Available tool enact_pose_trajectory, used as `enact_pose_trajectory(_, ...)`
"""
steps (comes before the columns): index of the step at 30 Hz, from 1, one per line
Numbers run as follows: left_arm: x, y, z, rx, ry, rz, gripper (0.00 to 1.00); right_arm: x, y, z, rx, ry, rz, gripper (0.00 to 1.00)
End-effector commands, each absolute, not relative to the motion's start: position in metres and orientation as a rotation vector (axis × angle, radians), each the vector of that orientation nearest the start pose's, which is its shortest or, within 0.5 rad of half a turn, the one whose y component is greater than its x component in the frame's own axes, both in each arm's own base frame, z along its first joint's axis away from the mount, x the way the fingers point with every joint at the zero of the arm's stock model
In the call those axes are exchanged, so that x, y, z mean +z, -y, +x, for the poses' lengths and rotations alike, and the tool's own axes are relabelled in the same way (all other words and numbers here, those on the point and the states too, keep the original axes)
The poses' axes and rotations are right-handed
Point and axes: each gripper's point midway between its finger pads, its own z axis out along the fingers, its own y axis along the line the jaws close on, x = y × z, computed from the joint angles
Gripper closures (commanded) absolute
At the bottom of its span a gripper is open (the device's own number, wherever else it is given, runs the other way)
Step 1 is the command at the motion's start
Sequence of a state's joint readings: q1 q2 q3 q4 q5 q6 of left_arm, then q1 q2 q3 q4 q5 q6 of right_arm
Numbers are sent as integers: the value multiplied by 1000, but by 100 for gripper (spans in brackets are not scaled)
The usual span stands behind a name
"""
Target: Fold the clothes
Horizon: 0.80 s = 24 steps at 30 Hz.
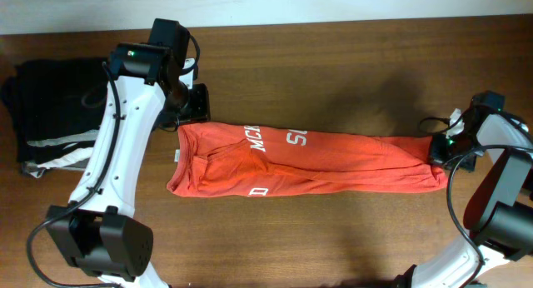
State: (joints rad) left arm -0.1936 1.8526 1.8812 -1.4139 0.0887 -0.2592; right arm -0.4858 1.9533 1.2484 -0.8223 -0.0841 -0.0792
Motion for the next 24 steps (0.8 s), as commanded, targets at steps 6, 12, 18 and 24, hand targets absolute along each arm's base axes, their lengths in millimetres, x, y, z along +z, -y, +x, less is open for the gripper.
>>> enact_pose_trajectory(6,193,75,375,-91,-2956,-120,48,22,197,327,204,-2898,797,96)
enact_pose_trajectory(12,205,75,378,-107,-2907,-118,49,52,234,327,212,-2804,888,96)
enact_pose_trajectory(18,226,74,374,-125,-2842,-117,49,96,247,338,191,-2775,862,96)
enact_pose_trajectory(24,241,68,370,-102,-2796,-122,48,134,217,355,336,-2772,700,96)
